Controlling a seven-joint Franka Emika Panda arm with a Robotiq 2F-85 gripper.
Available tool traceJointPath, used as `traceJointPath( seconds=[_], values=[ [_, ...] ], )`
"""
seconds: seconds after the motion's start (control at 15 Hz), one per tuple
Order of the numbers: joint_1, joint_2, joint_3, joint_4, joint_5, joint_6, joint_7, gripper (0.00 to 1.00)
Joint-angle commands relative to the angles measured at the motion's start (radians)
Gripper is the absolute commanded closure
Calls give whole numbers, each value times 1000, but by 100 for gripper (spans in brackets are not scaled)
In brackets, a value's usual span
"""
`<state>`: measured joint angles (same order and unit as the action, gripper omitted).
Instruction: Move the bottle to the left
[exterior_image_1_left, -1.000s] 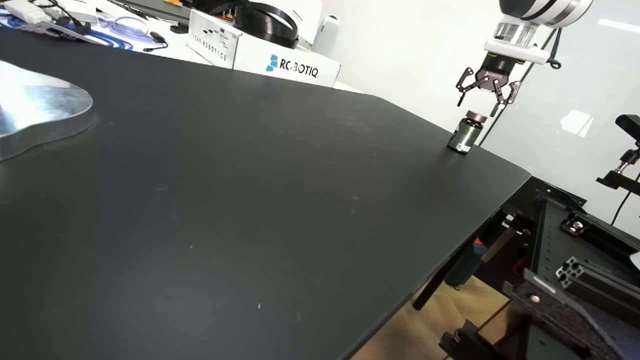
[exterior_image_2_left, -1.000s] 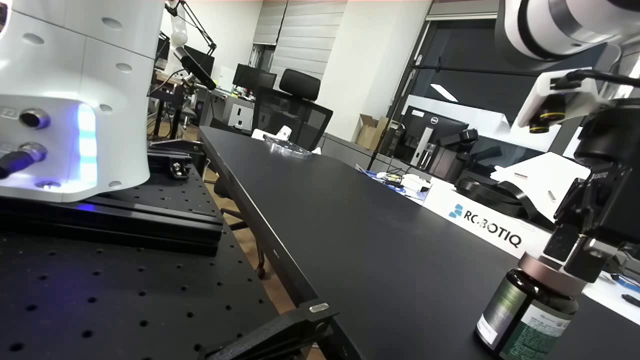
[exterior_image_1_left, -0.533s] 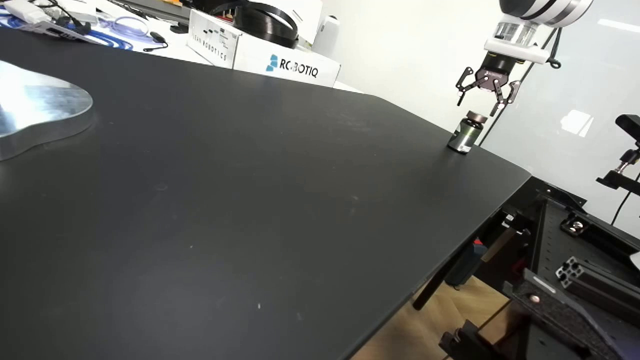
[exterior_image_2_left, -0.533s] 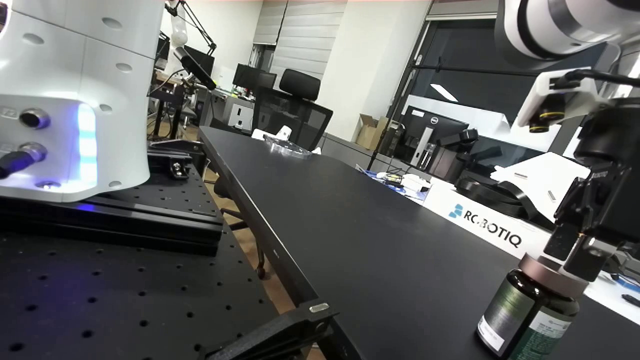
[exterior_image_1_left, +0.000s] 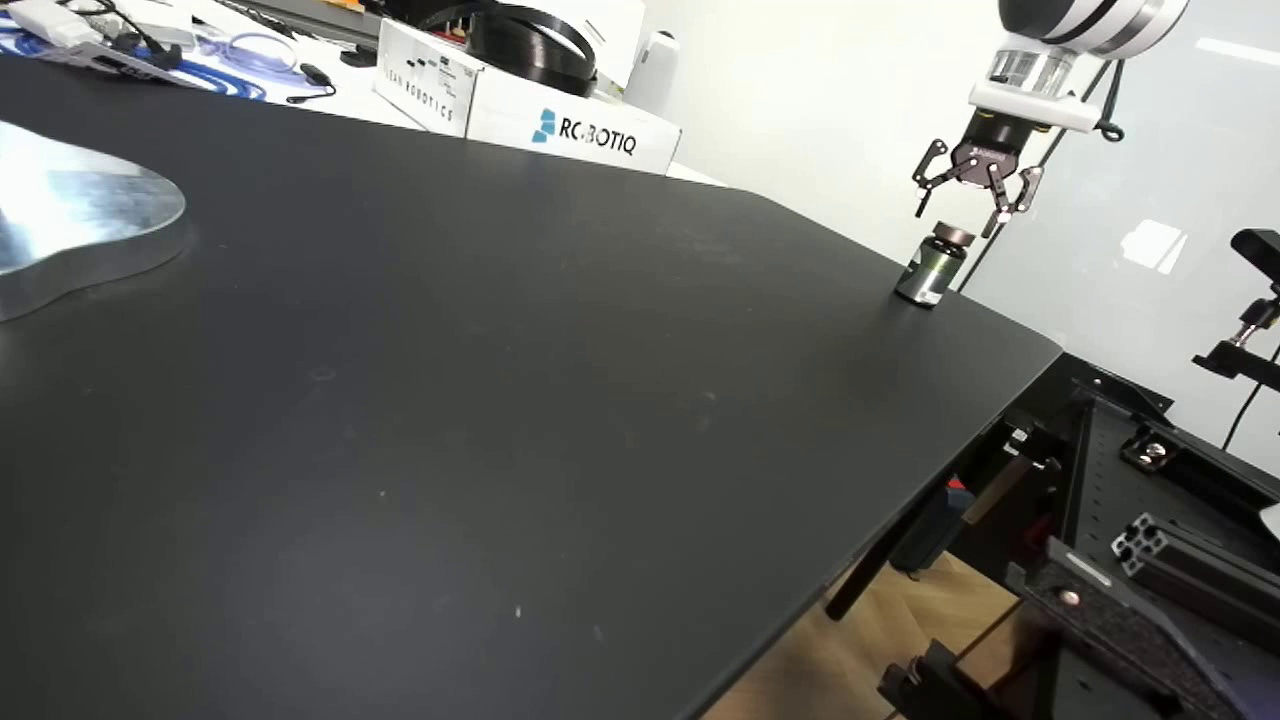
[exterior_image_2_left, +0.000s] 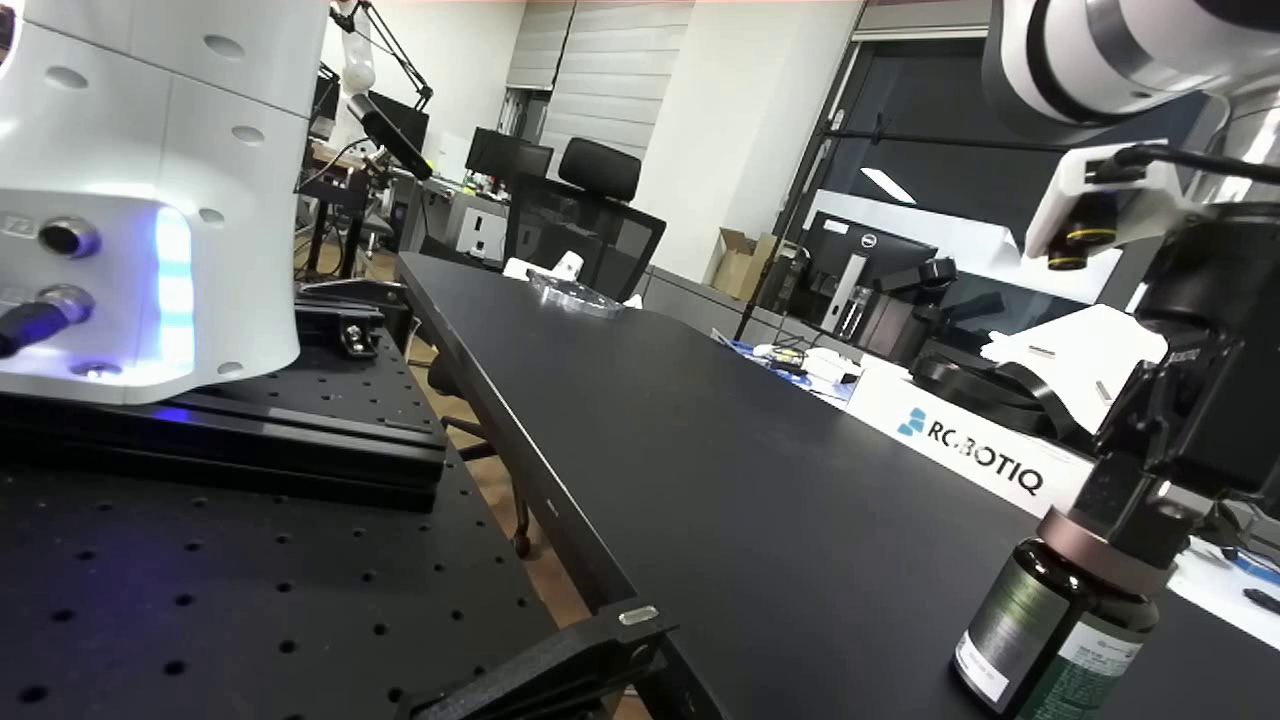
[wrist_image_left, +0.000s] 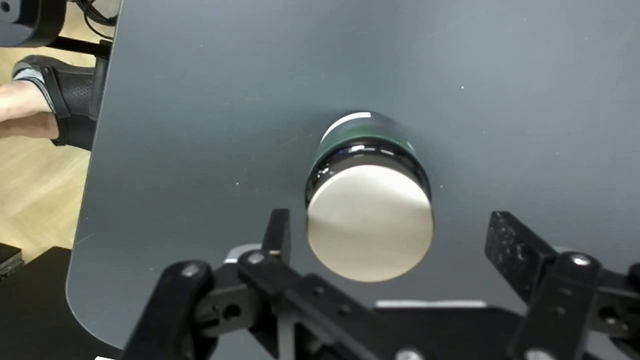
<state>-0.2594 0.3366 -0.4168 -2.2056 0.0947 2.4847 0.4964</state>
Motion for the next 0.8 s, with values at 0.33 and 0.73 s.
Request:
traceJointPath(
  seconds=[0.33, 0.73],
  values=[
    [-3, 25, 2, 9, 5, -6, 24, 0],
    [2, -23, 19, 2, 17, -36, 2, 55]
  ],
)
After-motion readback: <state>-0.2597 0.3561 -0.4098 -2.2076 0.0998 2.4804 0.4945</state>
